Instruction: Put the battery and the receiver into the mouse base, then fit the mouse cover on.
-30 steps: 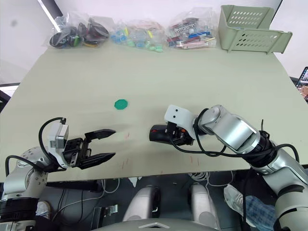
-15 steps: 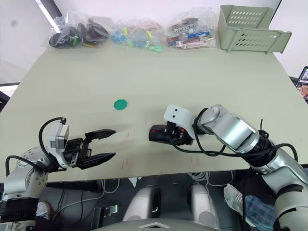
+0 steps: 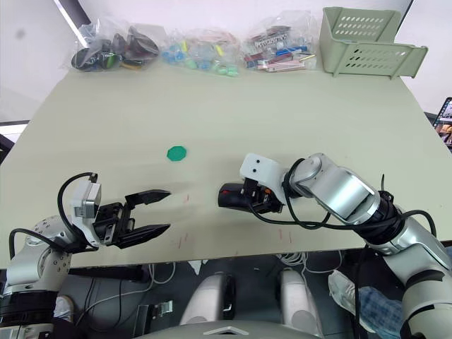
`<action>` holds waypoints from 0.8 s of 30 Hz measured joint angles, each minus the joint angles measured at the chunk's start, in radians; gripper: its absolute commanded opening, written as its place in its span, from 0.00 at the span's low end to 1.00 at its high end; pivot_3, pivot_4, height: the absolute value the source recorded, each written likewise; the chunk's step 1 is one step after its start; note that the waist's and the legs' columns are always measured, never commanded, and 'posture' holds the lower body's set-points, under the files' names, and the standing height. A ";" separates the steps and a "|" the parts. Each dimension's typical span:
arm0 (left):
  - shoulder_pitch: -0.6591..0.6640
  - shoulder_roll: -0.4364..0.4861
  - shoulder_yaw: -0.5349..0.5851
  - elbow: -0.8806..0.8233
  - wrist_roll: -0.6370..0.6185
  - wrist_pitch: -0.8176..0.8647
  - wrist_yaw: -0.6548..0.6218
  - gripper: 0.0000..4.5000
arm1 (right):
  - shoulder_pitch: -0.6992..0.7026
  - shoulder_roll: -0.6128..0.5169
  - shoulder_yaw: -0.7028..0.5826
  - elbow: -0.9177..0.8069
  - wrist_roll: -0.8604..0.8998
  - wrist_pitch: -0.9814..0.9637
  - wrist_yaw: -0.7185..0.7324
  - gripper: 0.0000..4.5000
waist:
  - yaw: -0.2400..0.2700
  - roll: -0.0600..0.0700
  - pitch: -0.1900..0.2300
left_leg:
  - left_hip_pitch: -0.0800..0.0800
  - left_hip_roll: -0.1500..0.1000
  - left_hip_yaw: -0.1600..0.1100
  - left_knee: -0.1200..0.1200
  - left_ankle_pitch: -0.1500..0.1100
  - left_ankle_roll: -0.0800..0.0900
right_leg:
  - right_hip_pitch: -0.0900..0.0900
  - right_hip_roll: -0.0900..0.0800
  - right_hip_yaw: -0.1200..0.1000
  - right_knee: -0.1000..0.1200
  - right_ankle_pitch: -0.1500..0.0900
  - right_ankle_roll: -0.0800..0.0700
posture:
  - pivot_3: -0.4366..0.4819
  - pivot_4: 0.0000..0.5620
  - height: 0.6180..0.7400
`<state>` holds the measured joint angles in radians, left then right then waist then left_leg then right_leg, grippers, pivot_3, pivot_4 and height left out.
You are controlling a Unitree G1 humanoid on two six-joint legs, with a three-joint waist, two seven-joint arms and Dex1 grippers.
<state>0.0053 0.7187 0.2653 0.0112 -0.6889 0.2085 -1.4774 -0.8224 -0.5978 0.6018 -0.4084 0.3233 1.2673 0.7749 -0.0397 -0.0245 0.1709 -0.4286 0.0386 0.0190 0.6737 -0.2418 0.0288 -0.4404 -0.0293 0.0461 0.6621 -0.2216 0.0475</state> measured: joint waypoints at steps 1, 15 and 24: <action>0.000 0.000 0.000 0.000 0.000 0.000 0.000 1.00 | 0.000 -0.001 0.000 0.000 0.000 0.000 0.000 0.63 | 0.000 0.000 0.000 | 0.000 0.000 0.000 0.000 0.000 0.000 | 0.000 0.000 0.000 0.000 0.000 0.000 | 0.48 0.27 1.00; 0.000 -0.002 0.000 0.000 0.000 0.000 0.000 1.00 | 0.000 -0.007 0.000 -0.003 -0.003 -0.010 -0.002 0.99 | 0.000 0.000 0.000 | 0.000 0.000 0.000 0.000 0.000 0.000 | 0.000 0.000 0.000 0.000 0.000 0.000 | 0.48 0.27 1.00; -0.002 -0.003 -0.001 0.000 0.000 0.000 0.001 1.00 | 0.001 0.079 -0.152 -0.044 0.034 -0.151 -0.006 0.94 | -0.001 0.000 0.000 | -0.001 0.000 0.000 0.000 0.000 0.000 | -0.001 0.000 0.000 0.000 0.000 0.000 | 0.48 0.27 1.00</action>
<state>0.0030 0.7155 0.2647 0.0110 -0.6889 0.2082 -1.4768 -0.8219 -0.5192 0.4498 -0.4522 0.3577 1.1165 0.7685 -0.0405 -0.0244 0.1710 -0.4293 0.0386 0.0188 0.6734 -0.2418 0.0288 -0.4410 -0.0289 0.0459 0.6620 -0.2216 0.0476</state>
